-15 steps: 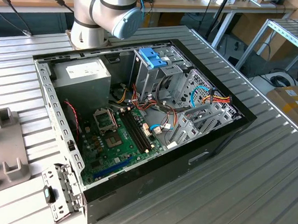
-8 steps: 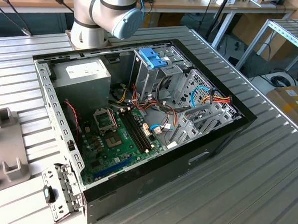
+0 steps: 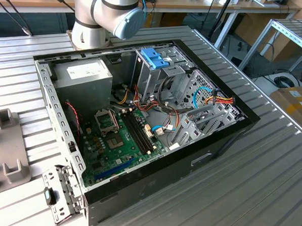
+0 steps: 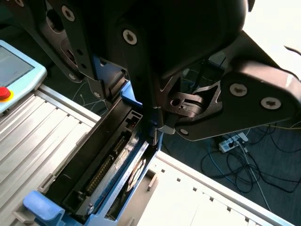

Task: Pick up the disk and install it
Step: 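Pick up the disk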

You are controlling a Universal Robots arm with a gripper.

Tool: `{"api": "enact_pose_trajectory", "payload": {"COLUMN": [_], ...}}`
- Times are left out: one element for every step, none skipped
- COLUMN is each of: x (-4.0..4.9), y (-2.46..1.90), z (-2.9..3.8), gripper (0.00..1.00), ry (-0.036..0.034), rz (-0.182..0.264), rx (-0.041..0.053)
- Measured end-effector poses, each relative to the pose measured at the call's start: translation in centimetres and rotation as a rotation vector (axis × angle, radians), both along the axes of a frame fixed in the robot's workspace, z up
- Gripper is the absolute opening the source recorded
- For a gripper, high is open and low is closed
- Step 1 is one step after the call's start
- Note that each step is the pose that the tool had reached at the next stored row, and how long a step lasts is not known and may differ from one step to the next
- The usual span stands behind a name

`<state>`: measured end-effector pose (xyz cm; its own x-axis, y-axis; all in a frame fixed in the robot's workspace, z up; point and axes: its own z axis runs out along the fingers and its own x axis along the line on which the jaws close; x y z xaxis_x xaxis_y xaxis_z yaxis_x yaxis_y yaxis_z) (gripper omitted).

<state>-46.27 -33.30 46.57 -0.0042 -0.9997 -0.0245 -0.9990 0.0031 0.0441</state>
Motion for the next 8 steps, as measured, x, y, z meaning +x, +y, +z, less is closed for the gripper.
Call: {"api": "enact_pose_trajectory", "payload": {"x": [0.00,0.00,0.00,0.00,0.00,0.00,0.00,0.00], "y": [0.00,0.00,0.00,0.00,0.00,0.00,-0.02,-0.07], "z": [0.00,0.01,0.01,0.01,0.01,0.01,0.03,0.02], "gripper": [0.37,0.37,0.37,0.37,0.37,0.37,0.37,0.37], "ry": [0.0000,0.0001,0.0001,0.0001,0.0001,0.0001,0.0004,0.0004], "rz": [0.000,0.000,0.000,0.000,0.000,0.000,0.000,0.000], "rx": [0.0000,0.0000,0.0000,0.0000,0.0000,0.0000,-0.0001,-0.0002]}}
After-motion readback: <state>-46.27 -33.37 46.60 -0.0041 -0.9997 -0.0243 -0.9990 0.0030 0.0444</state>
